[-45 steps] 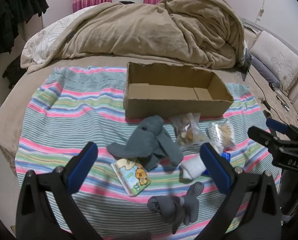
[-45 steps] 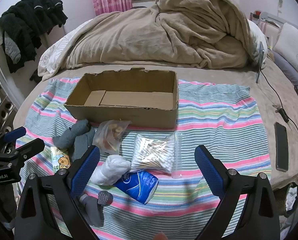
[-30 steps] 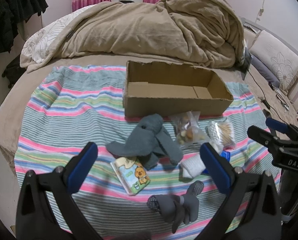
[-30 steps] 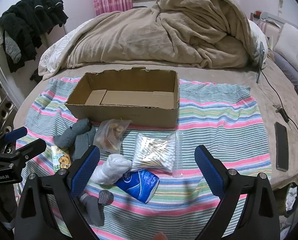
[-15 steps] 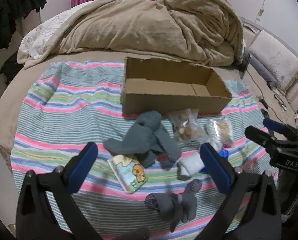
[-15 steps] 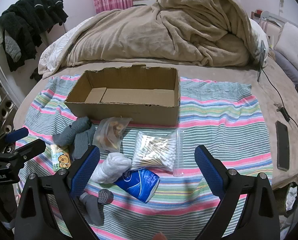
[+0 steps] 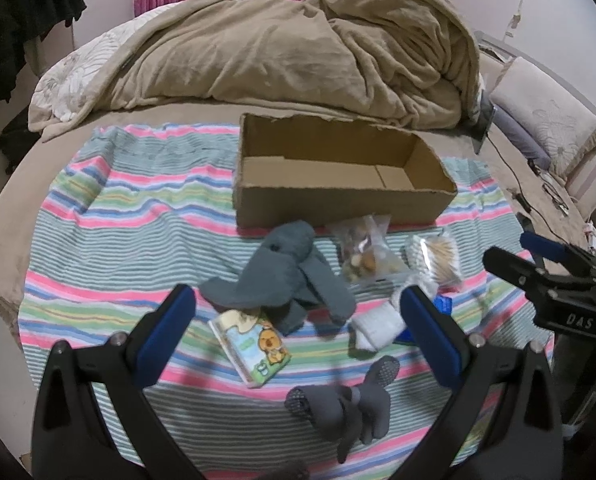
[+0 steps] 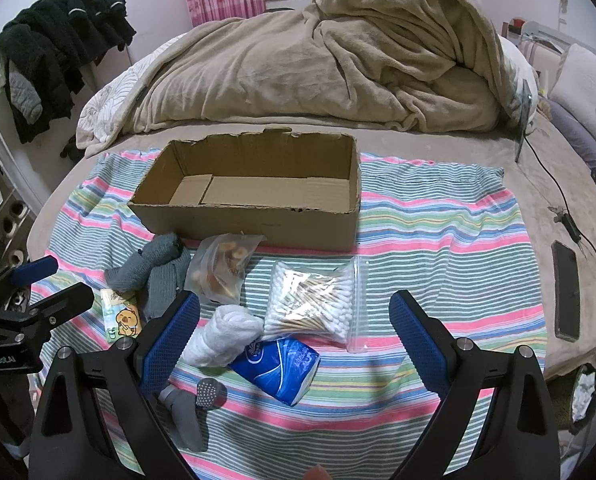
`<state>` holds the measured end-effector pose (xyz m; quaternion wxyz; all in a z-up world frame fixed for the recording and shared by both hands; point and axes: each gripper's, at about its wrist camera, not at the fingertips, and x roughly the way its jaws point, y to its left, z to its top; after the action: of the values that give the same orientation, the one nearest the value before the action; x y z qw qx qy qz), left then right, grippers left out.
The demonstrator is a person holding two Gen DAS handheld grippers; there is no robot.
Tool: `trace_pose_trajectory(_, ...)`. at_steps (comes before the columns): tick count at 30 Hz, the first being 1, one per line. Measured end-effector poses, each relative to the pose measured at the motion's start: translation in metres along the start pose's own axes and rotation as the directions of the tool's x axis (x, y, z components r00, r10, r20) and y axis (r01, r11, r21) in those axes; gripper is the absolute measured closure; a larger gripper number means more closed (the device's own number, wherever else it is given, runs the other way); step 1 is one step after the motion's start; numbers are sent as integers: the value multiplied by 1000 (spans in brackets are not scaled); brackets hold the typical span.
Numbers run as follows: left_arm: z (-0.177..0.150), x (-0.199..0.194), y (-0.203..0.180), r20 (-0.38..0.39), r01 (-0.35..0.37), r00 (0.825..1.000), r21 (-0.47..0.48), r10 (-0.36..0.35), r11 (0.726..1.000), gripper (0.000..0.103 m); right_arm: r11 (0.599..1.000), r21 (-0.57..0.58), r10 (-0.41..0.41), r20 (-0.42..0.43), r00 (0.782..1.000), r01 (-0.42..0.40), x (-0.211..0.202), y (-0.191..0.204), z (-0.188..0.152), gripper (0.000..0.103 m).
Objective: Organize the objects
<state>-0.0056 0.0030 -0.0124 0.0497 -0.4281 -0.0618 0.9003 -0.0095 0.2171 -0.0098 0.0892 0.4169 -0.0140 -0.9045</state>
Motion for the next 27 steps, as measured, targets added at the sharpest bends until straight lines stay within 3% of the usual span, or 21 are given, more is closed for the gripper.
trace_pose_trajectory(27, 9, 15, 0, -9, 27, 1000, 4, -27, 1000, 1, 1000, 8, 2, -16, 1000, -2, 11, -4, 5, 6)
